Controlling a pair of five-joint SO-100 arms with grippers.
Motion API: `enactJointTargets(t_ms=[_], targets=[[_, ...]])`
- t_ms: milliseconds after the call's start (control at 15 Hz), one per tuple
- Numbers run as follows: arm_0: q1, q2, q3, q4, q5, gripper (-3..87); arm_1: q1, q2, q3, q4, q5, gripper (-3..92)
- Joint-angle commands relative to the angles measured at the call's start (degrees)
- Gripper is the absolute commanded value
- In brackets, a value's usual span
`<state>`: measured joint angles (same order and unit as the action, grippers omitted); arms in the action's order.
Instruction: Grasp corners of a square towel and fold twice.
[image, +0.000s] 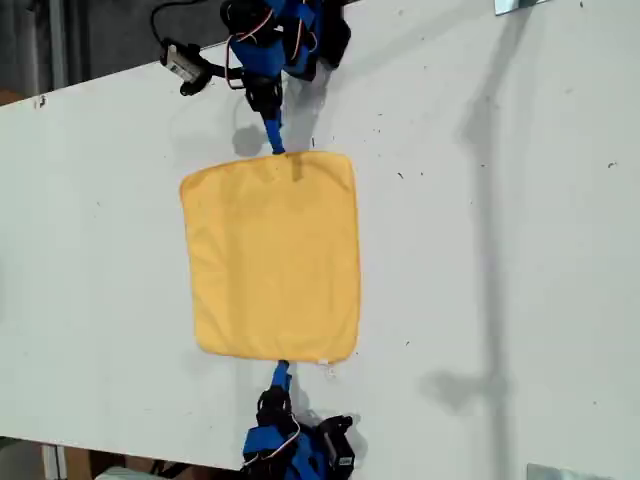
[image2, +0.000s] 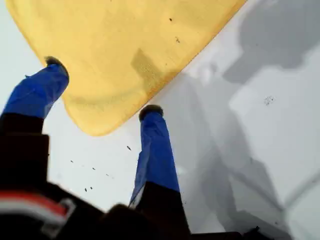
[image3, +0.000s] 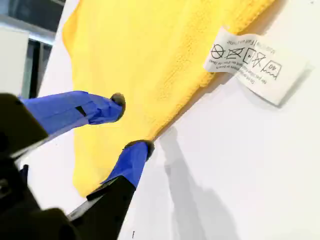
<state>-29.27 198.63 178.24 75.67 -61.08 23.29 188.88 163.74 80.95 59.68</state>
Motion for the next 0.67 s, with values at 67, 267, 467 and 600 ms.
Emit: enactJointTargets(t_ms=[67,267,467,600], targets=[[-4.13,0.26,-1.85,-1.58,-12.66,-1.4,9.05,-0.18,-1.67,3.96,26.63,1.1],[-5.01,0.35,-1.85,0.35,-16.17,0.6,7.56,-0.18,-1.41,3.69,26.63,0.0],[-4.39,0.35,-0.35,-0.26,-18.98,9.3,1.14,-0.18,1.14,-2.72,15.29,21.9],[-2.81,0.35,0.44,-4.39,-15.64,9.9,-3.87,-9.05,-2.64,-12.3,7.56,25.9]])
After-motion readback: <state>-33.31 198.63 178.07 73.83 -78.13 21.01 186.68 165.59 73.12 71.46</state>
